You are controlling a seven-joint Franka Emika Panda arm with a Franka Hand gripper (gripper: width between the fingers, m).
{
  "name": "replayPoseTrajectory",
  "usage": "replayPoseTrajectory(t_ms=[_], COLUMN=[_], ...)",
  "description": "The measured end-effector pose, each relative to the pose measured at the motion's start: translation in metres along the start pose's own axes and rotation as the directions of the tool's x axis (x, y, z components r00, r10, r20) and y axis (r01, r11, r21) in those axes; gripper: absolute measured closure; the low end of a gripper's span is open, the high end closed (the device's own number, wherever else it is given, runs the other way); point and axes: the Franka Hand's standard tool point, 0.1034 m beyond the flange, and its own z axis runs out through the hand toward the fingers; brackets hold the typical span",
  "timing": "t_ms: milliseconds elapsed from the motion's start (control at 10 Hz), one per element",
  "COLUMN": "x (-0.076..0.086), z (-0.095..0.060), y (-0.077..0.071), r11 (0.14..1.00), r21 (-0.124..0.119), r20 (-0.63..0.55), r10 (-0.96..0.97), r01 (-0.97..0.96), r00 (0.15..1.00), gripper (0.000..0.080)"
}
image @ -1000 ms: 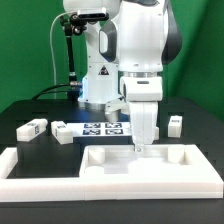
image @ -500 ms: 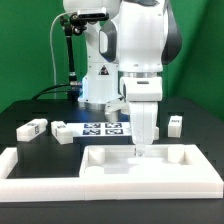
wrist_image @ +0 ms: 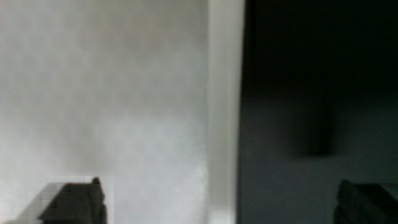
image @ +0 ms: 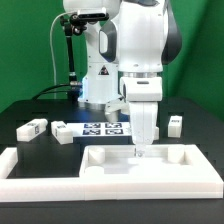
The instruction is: Assemble desk
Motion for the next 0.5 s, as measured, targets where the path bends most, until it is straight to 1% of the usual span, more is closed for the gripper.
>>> replayPoseTrajectory(t_ms=[100,200,300,400,500], x=[0.001,0.011,0.018,0.025,0.035], z=[-0.002,-0.025,-0.044,-0.046,-0.055], y=[0.001,0.010,0.004,-0.009,-0.012], r11=[1.000,0.996,0.981,0.972,0.937], r21=[0.002,-0.002,-0.014,0.013,0.028], r20=[0.001,0.014,0.011,0.032,0.053], r10=[0.011,0.093,0.194,0.235,0.345], r01=[-0.011,-0.093,-0.194,-0.236,-0.347], r00=[1.000,0.996,0.981,0.971,0.937], gripper=[0.0151,0.0151,0.0151,0.0151,0.0151])
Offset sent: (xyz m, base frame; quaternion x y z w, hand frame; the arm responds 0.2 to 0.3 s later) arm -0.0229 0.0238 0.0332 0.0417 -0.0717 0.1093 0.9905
